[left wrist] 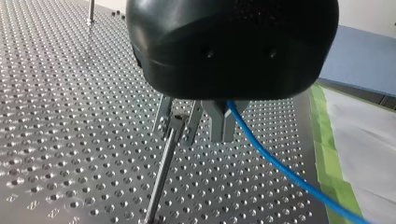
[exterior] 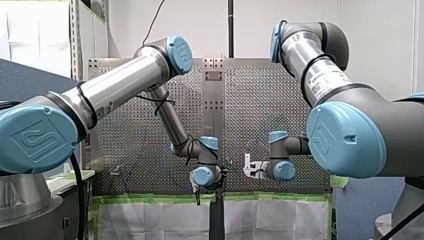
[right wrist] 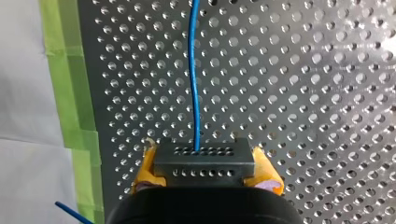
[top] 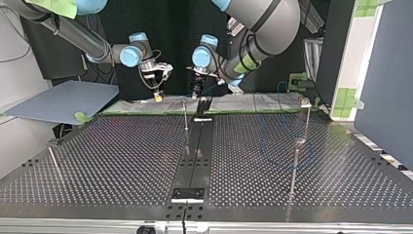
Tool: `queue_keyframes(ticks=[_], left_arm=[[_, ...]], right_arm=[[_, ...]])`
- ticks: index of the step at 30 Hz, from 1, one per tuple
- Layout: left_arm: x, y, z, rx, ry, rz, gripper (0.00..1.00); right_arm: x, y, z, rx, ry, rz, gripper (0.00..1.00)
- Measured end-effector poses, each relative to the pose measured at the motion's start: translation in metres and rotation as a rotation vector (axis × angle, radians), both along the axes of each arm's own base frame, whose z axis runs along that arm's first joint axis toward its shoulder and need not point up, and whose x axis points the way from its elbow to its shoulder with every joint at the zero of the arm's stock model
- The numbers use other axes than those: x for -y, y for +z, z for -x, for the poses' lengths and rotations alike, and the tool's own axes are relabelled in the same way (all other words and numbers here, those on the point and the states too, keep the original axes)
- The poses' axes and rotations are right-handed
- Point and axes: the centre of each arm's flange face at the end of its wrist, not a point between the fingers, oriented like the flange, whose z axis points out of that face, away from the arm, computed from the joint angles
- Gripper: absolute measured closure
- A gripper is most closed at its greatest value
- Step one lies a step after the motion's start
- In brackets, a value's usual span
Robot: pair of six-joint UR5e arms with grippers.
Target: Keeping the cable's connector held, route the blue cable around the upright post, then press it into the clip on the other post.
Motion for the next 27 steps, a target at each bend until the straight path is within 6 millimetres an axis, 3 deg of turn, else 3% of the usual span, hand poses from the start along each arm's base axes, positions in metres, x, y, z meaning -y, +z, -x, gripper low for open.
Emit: queue_keyframes(ticks=[12, 27], left_arm=[[0.009, 0.037, 0.000, 0.053, 0.033, -0.034, 1.00], [0.007, 0.039, -0.003, 0.039, 0.021, -0.003, 1.00]], right_arm=[[0.014, 0.006, 0.003, 0.047, 0.036, -0.006, 1.00], [0.033, 0.011, 0.018, 0.063, 0.014, -0.021, 1.00]])
